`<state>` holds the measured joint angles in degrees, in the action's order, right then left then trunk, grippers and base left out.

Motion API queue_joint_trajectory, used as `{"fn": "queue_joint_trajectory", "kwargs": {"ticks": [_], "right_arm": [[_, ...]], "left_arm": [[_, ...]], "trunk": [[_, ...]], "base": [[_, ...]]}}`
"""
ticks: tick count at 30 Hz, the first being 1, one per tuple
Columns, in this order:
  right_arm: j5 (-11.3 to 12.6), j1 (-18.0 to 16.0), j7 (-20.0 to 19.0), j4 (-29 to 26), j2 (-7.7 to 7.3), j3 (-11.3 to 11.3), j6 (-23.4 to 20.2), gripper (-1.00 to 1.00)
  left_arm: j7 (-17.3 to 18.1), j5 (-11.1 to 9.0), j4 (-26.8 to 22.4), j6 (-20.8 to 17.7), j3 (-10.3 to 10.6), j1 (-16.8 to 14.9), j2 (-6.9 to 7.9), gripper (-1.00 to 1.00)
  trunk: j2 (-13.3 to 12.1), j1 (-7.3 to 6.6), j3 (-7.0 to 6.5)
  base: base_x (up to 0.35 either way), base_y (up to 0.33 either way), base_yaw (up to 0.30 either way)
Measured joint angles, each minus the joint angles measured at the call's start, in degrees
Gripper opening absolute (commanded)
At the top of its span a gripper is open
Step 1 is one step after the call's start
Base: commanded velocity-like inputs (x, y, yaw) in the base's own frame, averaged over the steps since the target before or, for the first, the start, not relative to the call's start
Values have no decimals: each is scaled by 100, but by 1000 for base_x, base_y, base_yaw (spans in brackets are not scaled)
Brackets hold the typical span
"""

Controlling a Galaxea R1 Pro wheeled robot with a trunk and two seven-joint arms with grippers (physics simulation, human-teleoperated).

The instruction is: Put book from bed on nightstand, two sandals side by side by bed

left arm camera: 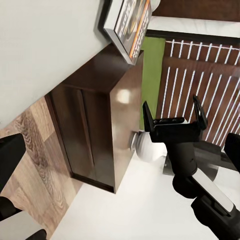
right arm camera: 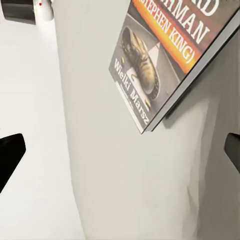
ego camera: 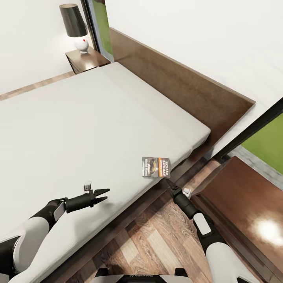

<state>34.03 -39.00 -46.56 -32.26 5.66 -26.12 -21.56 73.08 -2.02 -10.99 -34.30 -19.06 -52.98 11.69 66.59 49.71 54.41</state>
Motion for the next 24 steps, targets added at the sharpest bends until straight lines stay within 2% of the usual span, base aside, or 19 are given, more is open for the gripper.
{"fn": "queue_joint_trajectory", "kwargs": {"ticks": [14, 17, 20, 24], "right_arm": [[9, 1, 4, 5, -6, -37, 16, 100], [9, 1, 2, 3, -94, -242, 17, 100], [10, 1, 3, 9, -138, -578, 22, 100], [9, 1, 3, 23, -156, -699, 26, 100]], "left_arm": [[0, 2, 1, 0, 0, 0, -1, 100], [0, 2, 0, 0, 0, 0, -1, 100], [0, 2, 0, 0, 0, 0, -1, 100], [0, 2, 0, 0, 0, 0, -1, 100]], "trunk": [[0, 0, 0], [0, 0, 0], [0, 0, 0], [0, 0, 0]], "base": [[0, 0, 0], [0, 0, 0], [0, 0, 0], [0, 0, 0]]}}
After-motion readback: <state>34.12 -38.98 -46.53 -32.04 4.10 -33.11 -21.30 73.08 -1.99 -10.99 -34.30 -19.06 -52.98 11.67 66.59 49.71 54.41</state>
